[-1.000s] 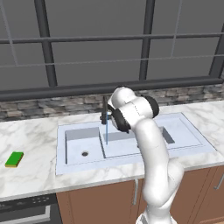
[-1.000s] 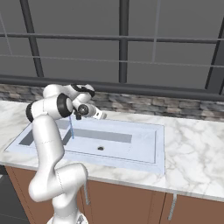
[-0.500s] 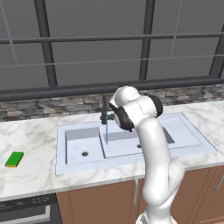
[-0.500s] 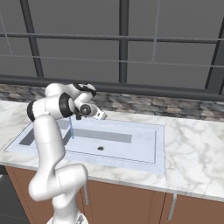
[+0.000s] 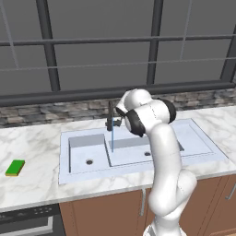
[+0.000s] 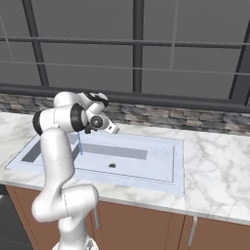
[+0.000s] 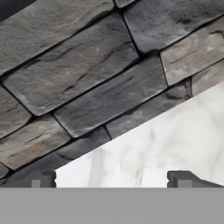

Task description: Soak the sponge with water for a few seconds and then drop it inside the sink.

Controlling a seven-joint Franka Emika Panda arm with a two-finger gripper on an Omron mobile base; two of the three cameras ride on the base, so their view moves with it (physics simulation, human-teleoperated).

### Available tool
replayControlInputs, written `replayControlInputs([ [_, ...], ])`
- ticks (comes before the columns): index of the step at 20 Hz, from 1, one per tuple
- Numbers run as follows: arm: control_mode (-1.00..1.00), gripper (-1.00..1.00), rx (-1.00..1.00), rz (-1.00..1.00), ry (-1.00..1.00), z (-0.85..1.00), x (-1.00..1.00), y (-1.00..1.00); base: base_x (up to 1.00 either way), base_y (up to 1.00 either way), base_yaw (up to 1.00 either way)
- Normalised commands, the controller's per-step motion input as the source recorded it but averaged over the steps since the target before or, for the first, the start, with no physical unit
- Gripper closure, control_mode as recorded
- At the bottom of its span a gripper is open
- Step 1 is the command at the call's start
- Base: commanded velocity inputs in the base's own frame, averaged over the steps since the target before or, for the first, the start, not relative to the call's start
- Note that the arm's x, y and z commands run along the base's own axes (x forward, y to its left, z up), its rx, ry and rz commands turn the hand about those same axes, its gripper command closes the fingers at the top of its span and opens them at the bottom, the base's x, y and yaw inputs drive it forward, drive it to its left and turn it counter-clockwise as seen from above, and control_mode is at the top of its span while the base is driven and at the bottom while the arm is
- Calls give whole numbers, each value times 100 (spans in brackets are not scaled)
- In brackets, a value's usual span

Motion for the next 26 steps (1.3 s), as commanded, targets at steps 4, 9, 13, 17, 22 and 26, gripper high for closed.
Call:
replayControlInputs([
  [4,-100,-100,2,-2,1,44,1,-55,0,0,0],
  [9,-100,-100,0,-4,0,42,11,-55,0,0,0],
  [13,-100,-100,0,-4,-1,25,4,-50,0,0,0],
  [17,-100,-100,1,-2,0,33,0,-52,0,0,0],
  [22,-100,-100,8,0,0,48,-9,-57,0,0,0],
  [26,-100,-100,11,0,0,35,-48,-35,0,0,0],
])
